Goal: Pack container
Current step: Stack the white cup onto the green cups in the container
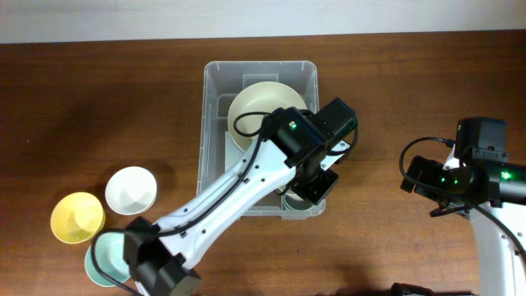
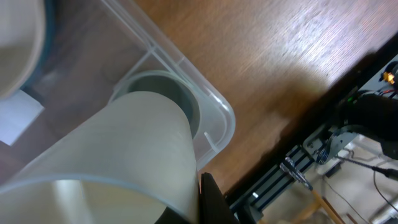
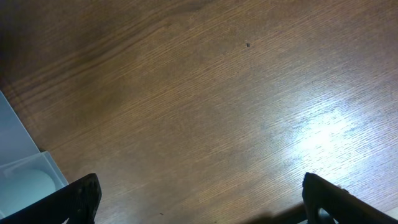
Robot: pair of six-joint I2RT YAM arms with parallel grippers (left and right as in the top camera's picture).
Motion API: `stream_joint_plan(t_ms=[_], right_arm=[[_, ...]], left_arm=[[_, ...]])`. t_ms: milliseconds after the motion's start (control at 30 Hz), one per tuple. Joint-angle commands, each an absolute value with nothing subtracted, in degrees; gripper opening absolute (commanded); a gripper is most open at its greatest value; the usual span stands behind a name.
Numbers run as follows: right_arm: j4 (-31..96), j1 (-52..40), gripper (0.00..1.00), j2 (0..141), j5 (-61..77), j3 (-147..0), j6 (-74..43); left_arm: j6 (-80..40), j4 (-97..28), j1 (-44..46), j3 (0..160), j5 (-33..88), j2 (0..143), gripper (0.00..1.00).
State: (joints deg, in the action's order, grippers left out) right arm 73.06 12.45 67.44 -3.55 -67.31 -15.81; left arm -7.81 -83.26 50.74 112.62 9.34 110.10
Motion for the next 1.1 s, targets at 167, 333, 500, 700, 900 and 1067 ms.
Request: stream_joint_plan(t_ms=[167, 333, 500, 700, 900, 1067], right_arm=[[73.1, 12.8, 0.99, 66.9, -3.5, -67.1, -15.5], [73.1, 12.8, 0.99, 66.9, -3.5, -67.1, -15.5], [73.1, 12.8, 0.99, 66.9, -3.4, -67.1, -15.5], [73.1, 12.8, 0.99, 66.9, -3.4, -67.1, -15.5], [73.1, 12.8, 0.99, 66.9, -3.4, -67.1, -15.5], [73.1, 12.8, 0.99, 66.9, -3.4, -67.1, -15.5]], left_arm=[[-8.3, -83.8, 50.9, 112.6, 11.4, 113.3, 0.01], [-8.3, -84.1, 50.7, 112.6, 10.7, 113.3, 0.69], [-9.4, -85.1, 48.2, 112.6, 4.7, 111.7, 0.69], [-13.2, -85.4, 37.7, 112.6, -4.3, 103.9, 0.72], [-14.2, -87.4, 16.2, 112.5, -7.4, 96.9, 0.76], [-14.1, -85.2, 2.2, 104.4, -7.4, 96.9, 0.78]])
